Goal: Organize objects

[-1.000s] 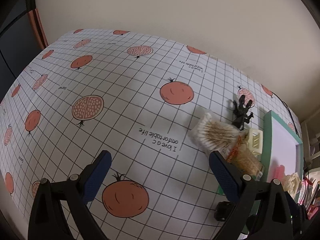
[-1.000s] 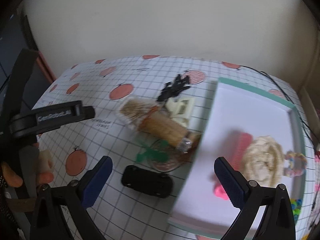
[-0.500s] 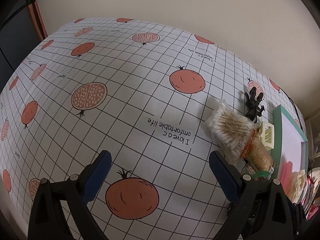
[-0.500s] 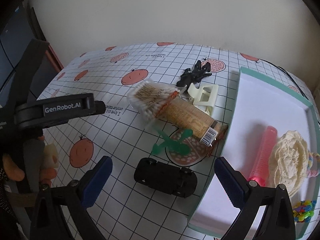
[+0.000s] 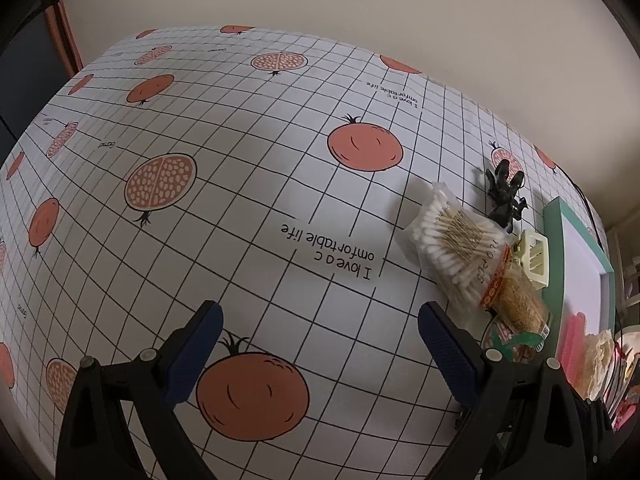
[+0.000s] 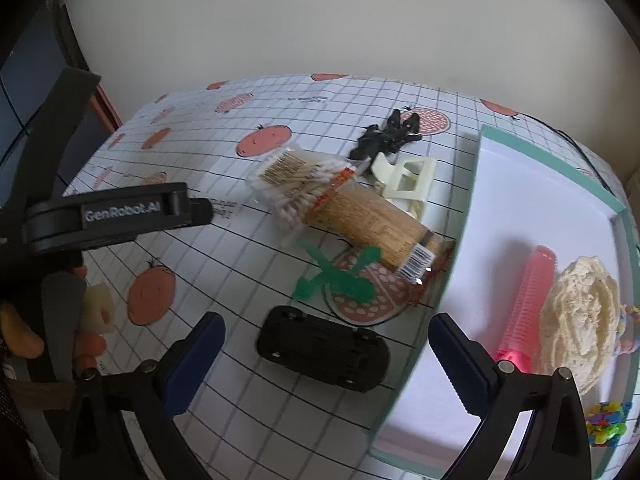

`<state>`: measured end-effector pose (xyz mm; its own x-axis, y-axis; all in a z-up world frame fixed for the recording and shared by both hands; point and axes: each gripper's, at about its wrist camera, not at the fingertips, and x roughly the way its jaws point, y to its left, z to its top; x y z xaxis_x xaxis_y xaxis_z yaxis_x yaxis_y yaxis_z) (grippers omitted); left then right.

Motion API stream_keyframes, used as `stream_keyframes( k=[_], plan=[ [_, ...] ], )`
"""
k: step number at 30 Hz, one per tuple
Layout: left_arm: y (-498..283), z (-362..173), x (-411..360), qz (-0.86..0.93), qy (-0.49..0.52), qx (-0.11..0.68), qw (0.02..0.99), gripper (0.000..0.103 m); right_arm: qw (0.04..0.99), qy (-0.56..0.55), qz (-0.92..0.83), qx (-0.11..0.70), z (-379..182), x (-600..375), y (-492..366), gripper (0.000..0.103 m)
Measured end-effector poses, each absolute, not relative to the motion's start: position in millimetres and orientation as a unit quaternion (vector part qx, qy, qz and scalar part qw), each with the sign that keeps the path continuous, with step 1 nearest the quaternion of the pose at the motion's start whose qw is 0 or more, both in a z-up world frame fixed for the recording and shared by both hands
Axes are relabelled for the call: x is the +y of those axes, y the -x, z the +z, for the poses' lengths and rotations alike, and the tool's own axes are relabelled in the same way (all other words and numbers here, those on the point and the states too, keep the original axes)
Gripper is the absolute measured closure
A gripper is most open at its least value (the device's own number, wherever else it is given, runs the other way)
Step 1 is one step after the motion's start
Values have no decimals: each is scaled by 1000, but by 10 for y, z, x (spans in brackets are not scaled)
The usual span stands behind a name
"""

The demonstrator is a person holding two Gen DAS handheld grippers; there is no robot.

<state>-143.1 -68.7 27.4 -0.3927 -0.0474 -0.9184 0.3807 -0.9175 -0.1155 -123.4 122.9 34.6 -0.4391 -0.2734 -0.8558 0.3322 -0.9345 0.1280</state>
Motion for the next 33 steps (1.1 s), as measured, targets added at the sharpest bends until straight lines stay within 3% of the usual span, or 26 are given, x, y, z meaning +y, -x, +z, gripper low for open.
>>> stream_keyframes(
  k=[18, 33],
  plan=[
    [1420, 215, -707, -815, -540, 166, 130, 5, 228, -469, -853, 3, 466, 1147, 1162, 0],
    [1423, 165, -722, -812, -544, 169, 124, 5, 219, -504, -835, 26, 286, 1082, 1187, 0]
  ],
)
